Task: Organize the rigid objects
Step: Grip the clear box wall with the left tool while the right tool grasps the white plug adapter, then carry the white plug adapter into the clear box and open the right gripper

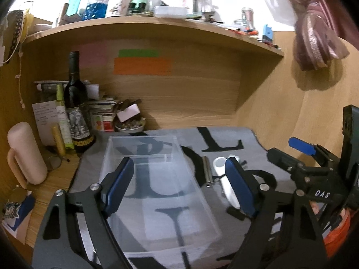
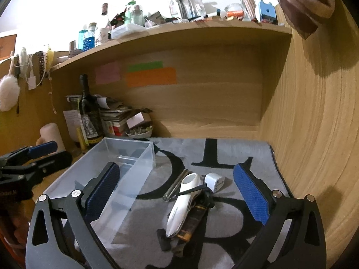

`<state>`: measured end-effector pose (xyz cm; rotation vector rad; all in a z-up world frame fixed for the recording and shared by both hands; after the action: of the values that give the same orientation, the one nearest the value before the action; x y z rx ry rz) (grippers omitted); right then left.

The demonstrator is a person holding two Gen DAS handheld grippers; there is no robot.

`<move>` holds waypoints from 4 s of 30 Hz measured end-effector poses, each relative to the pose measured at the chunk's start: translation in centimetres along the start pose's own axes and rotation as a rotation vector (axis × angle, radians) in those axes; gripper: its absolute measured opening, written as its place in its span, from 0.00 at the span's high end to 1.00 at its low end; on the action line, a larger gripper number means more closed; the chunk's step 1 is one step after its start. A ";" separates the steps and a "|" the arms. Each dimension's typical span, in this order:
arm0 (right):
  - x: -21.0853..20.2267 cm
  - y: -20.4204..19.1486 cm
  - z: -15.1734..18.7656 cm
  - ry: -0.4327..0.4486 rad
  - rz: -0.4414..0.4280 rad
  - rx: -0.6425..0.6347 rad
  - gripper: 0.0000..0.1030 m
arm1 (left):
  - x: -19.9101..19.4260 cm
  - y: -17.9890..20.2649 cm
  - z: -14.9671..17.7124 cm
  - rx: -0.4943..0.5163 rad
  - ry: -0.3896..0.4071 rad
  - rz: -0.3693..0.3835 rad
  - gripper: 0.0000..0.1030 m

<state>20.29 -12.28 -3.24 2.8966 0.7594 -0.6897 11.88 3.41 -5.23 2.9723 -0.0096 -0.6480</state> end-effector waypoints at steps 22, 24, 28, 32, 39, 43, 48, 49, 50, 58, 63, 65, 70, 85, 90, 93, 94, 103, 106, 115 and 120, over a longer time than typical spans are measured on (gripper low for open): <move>8.0 5.5 1.5 -0.263 0.088 -0.007 0.45 | 7.9 -12.4 5.1 -0.081 -0.476 -0.085 0.72; 8.6 6.1 1.9 -0.287 0.097 0.001 0.49 | 8.2 -12.6 5.6 -0.088 -0.501 -0.076 0.78; 10.2 7.6 3.3 -0.345 0.119 0.020 0.51 | 8.9 -12.3 6.3 -0.095 -0.540 -0.038 0.89; 11.6 8.4 4.8 -0.405 0.122 0.035 0.51 | 9.6 -12.1 6.7 -0.091 -0.551 -0.029 0.91; 14.6 8.2 6.3 -0.483 0.083 0.030 0.51 | 9.7 -12.2 6.7 -0.090 -0.539 -0.025 0.91; 16.3 7.6 6.7 -0.519 0.058 0.011 0.51 | 9.7 -12.1 6.6 -0.082 -0.537 -0.028 0.91; 17.5 7.5 7.1 -0.537 0.051 0.005 0.60 | 9.7 -12.2 6.6 -0.086 -0.537 -0.022 0.91; 17.6 7.5 7.1 -0.535 0.048 0.004 0.60 | 9.7 -12.2 6.6 -0.085 -0.537 -0.022 0.91; 17.6 7.5 7.0 -0.523 0.050 -0.001 0.61 | 9.7 -12.2 6.6 -0.083 -0.537 -0.022 0.91; 16.0 7.2 5.1 -0.460 0.058 -0.035 0.66 | 9.7 -12.2 6.6 -0.075 -0.536 -0.024 0.91; 14.2 5.8 2.9 -0.396 0.058 -0.064 0.66 | 9.7 -12.2 6.6 -0.069 -0.535 -0.027 0.91; 13.3 4.9 1.8 -0.364 0.047 -0.075 0.66 | 9.7 -12.2 6.6 -0.067 -0.534 -0.026 0.91; 11.8 2.1 -0.7 -0.288 0.009 -0.110 0.66 | 9.8 -12.1 6.6 -0.057 -0.533 -0.026 0.91; 11.3 -8.7 -2.8 -0.229 -0.168 -0.228 0.66 | 9.6 -12.0 6.5 -0.047 -0.524 -0.025 0.91; 12.5 -11.5 -1.6 -0.271 -0.212 -0.267 0.66 | 9.6 -12.1 6.4 -0.050 -0.522 -0.017 0.91; 13.6 -12.8 -0.6 -0.312 -0.232 -0.290 0.66 | 9.6 -12.0 6.4 -0.045 -0.519 -0.016 0.91; 14.1 -13.2 -0.1 -0.329 -0.235 -0.301 0.66 | 9.6 -12.0 6.4 -0.045 -0.518 -0.015 0.91; 16.8 -14.7 3.1 -0.472 -0.242 -0.379 0.66 | 9.6 -12.0 6.4 -0.036 -0.516 -0.015 0.91; 17.3 -14.7 3.7 -0.509 -0.244 -0.394 0.66 | 9.7 -12.0 6.4 -0.033 -0.514 -0.017 0.91; 18.1 -14.5 4.9 -0.553 -0.223 -0.422 0.66 | 9.7 -12.0 6.4 -0.031 -0.515 -0.018 0.91; 17.8 -14.4 4.7 -0.539 -0.218 -0.437 0.64 | 9.7 -12.1 6.4 -0.029 -0.514 -0.019 0.91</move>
<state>25.31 7.55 -14.65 2.1180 0.9951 -1.0988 17.85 14.52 -16.24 2.6913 -0.0103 -1.3759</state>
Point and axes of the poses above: each gripper's, at about its wrist camera, not at the fingertips, and x roughly the way its jaws point, y to its right, z to its underside, the point moved 9 cm from there along x, roughly the way its jaws point, and after that the axes turned 1 degree about z, right-handed, at the moved point
